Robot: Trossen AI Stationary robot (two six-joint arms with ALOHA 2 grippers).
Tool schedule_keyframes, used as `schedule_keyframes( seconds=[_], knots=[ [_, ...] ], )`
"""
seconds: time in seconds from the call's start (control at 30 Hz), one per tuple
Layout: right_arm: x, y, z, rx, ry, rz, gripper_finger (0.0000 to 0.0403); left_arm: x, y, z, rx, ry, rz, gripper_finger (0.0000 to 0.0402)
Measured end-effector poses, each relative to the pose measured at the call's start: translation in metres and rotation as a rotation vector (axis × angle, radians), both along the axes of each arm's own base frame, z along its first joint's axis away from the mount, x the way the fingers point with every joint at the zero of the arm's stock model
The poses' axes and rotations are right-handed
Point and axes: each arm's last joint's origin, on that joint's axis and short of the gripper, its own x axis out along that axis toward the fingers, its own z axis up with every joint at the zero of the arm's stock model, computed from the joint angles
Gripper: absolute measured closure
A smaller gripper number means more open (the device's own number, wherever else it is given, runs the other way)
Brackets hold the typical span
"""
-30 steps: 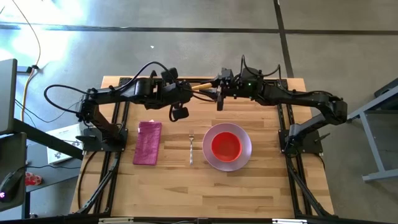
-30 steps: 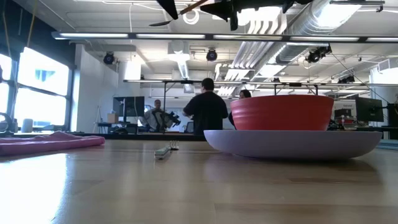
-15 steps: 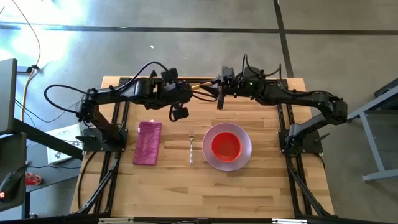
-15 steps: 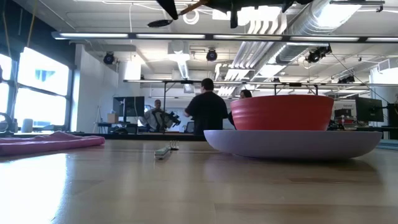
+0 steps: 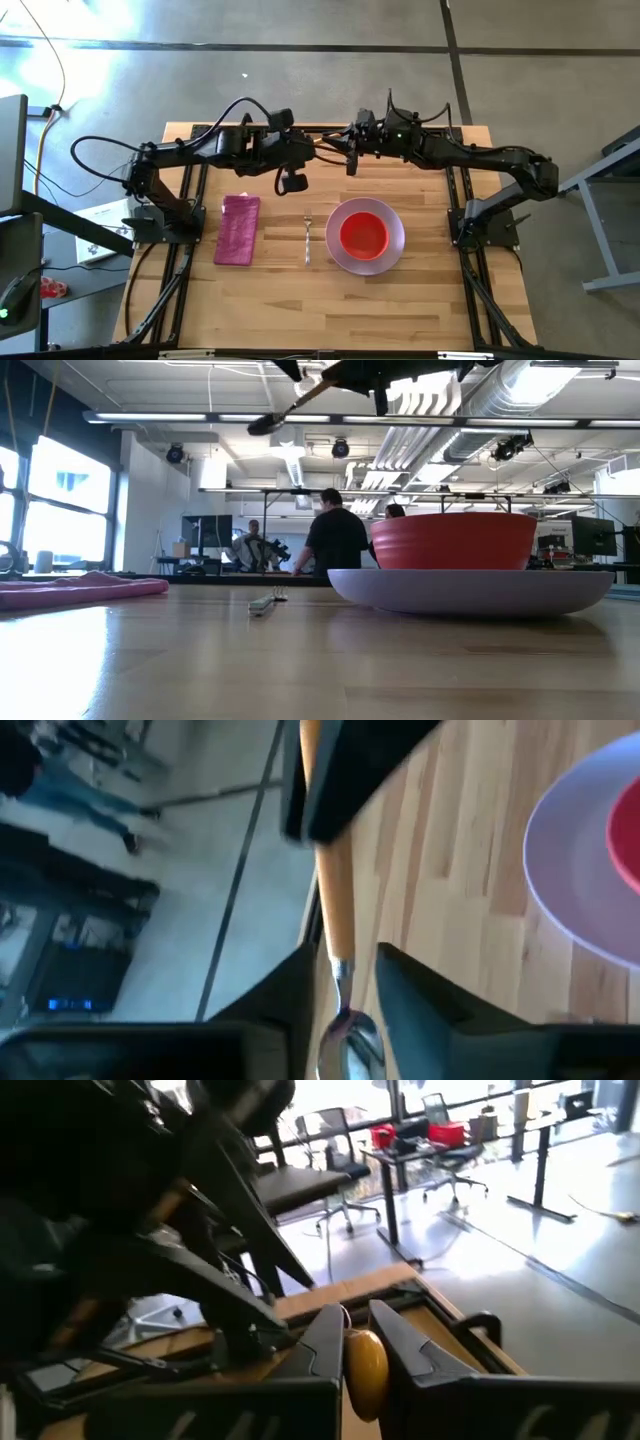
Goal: Set table place
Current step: Put the wooden spoon into the orange bowl
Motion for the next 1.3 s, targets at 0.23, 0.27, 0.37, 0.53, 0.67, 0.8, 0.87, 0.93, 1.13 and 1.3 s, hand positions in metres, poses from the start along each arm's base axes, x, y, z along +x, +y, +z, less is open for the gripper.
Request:
schedule_keyframes(
  seconds=[0.23,0.27,0.37,0.53,0.67,0.8,0.87,0.93,1.13,1.3],
  knots=[
    [-0.017,-0.017,-0.006,0.019,0.14,-0.073,0.04,0.002,0.0,0.002,0.033,0.011,-0.049,0.0214],
    [-0.024,-0.022,-0.005,0.037,0.185,-0.094,0.04,-0.001,0.0,0.003,0.033,0.028,-0.042,0.0203],
    [-0.052,-0.028,0.014,0.087,0.338,-0.155,0.04,-0.012,0.0,0.004,0.048,0.065,0.018,0.0179],
    [-0.102,-0.009,0.054,0.16,0.638,-0.283,0.04,-0.022,-0.001,0.001,0.035,0.115,0.082,0.0169],
    [-0.128,0.018,0.069,0.29,0.786,-0.392,0.04,-0.023,-0.001,0.001,0.031,0.116,0.088,0.0178],
    [-0.134,0.048,0.056,0.389,0.852,-0.461,0.04,-0.022,-0.001,0.0,0.032,0.12,0.086,0.0186],
    [-0.131,0.061,0.041,0.428,0.85,-0.477,0.04,-0.022,-0.001,0.0,0.036,0.126,0.08,0.0189],
    [-0.123,0.074,0.025,0.468,0.81,-0.457,0.04,-0.022,-0.001,0.0,0.037,0.128,0.078,0.019],
    [-0.091,0.1,-0.018,0.548,0.637,-0.321,0.0401,-0.021,-0.001,0.0,0.032,0.13,0.072,0.019],
    [-0.087,0.111,-0.049,0.644,0.659,-0.314,0.0401,-0.021,-0.001,-0.001,0.017,0.129,0.059,0.019]
  ],
)
